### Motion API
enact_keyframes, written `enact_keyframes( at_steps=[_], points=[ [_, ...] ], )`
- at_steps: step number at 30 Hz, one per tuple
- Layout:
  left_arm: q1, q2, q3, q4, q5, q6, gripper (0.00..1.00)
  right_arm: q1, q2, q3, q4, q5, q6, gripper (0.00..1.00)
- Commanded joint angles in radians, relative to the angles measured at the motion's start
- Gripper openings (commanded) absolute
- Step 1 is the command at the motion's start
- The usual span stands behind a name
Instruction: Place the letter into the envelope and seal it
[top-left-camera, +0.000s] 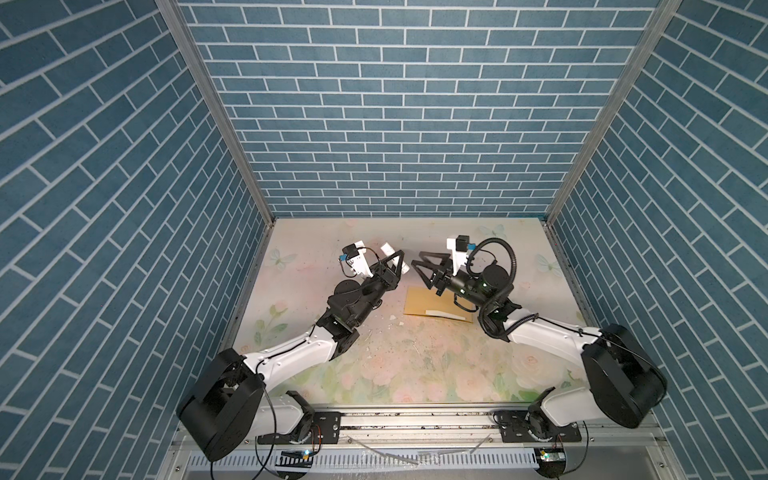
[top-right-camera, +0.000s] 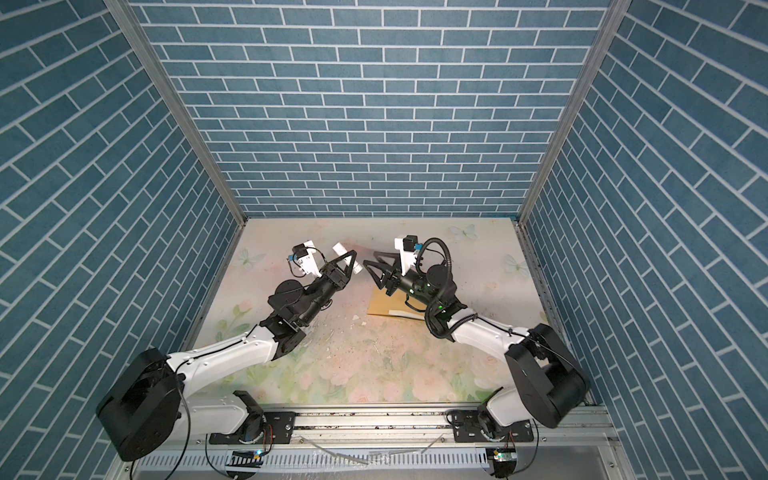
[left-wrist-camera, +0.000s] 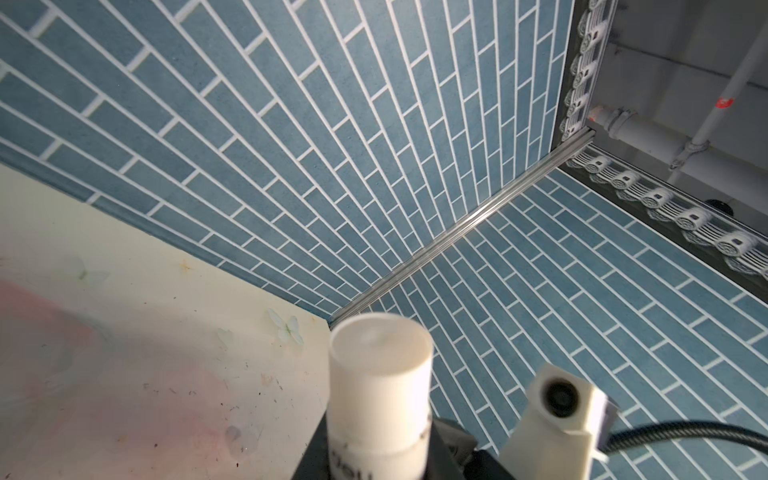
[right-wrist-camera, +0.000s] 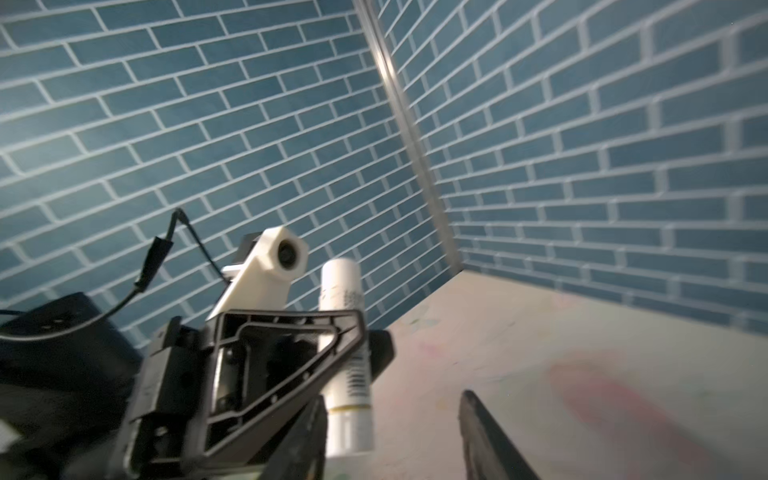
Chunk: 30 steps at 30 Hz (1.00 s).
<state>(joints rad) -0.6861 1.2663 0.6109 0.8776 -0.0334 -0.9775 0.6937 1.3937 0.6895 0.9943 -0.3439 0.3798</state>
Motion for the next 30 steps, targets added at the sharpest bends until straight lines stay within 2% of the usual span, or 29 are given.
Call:
enact_keyframes(
  at_steps=[1, 3, 6, 11, 14, 24, 30],
  points=[
    [-0.001, -0.047, 0.057, -0.175, -0.031, -0.032, 0.0, 0.07, -0.058, -0.084, 0.012, 0.245, -0.525, 0.61],
    [-0.001, -0.055, 0.077, -0.237, -0.038, -0.062, 0.0, 0.107, -0.05, -0.112, 0.052, 0.277, -0.688, 0.67],
    [0.0, -0.057, 0.082, -0.293, -0.035, -0.1, 0.0, 0.153, -0.01, -0.126, 0.134, 0.313, -0.805, 0.68],
    [0.0, -0.049, 0.125, -0.344, -0.033, -0.154, 0.0, 0.219, 0.083, -0.109, 0.286, 0.384, -0.92, 0.58],
    [0.0, -0.043, 0.123, -0.344, -0.033, -0.168, 0.0, 0.24, 0.131, -0.082, 0.325, 0.417, -0.95, 0.52],
    [0.0, -0.033, 0.118, -0.328, -0.023, -0.177, 0.0, 0.27, 0.191, -0.017, 0.33, 0.446, -0.941, 0.49],
    [0.001, -0.031, 0.112, -0.313, -0.023, -0.178, 0.0, 0.279, 0.21, 0.014, 0.299, 0.458, -0.925, 0.34]
  ],
)
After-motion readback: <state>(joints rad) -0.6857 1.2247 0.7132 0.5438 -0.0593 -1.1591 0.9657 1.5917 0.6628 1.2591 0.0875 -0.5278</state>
